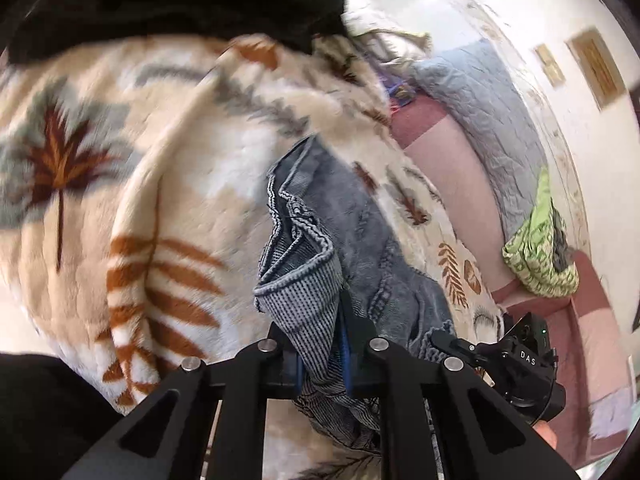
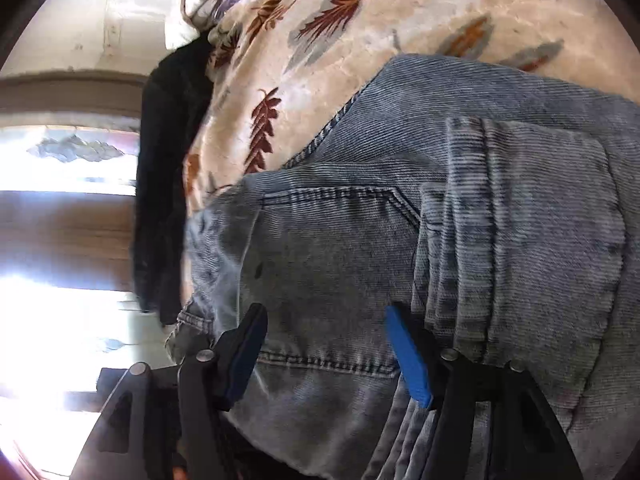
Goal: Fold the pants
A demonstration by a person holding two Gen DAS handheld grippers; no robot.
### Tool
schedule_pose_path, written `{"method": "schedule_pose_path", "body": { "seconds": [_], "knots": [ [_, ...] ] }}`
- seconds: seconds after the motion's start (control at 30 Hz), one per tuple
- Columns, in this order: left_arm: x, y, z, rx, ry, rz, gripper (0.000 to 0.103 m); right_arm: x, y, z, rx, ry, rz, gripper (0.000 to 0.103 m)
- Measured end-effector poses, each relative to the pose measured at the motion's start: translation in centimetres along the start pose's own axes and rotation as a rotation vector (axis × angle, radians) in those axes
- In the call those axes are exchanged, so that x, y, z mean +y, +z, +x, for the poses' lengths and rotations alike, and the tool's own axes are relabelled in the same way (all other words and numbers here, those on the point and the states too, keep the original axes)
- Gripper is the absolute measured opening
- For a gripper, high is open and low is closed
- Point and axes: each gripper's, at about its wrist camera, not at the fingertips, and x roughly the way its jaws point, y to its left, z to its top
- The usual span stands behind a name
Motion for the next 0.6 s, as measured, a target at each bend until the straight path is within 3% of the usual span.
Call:
{"method": "schedule_pose_path", "body": {
  "seconds": [0.2, 0.33, 0.47, 0.6],
  "knots": [
    [-7.2, -0.5, -2.0, -0.093, 0.020, 0.233, 0.013, -2.3, -3.9, -2.6, -0.038, 0.198, 0.070, 0.066],
    [-13.0, -2.3, -2.7, -0.127, 0.016, 0.421, 0.012, -5.4, -5.4, -6.5, -0.169, 0.354, 0.143, 0.066],
    [-18.3, -5.4, -2.8, -0.131, -0.017, 0.587, 0.011, -9.1, -6.1, -13.8, -0.355, 0.363, 0.170, 0.066],
    [-23.4, -10.1, -2.0, -0.115, -0.047, 0.755, 0.011, -13.1, -7.1, -19.0, -0.486, 0.370, 0.225, 0.066]
  ]
}}
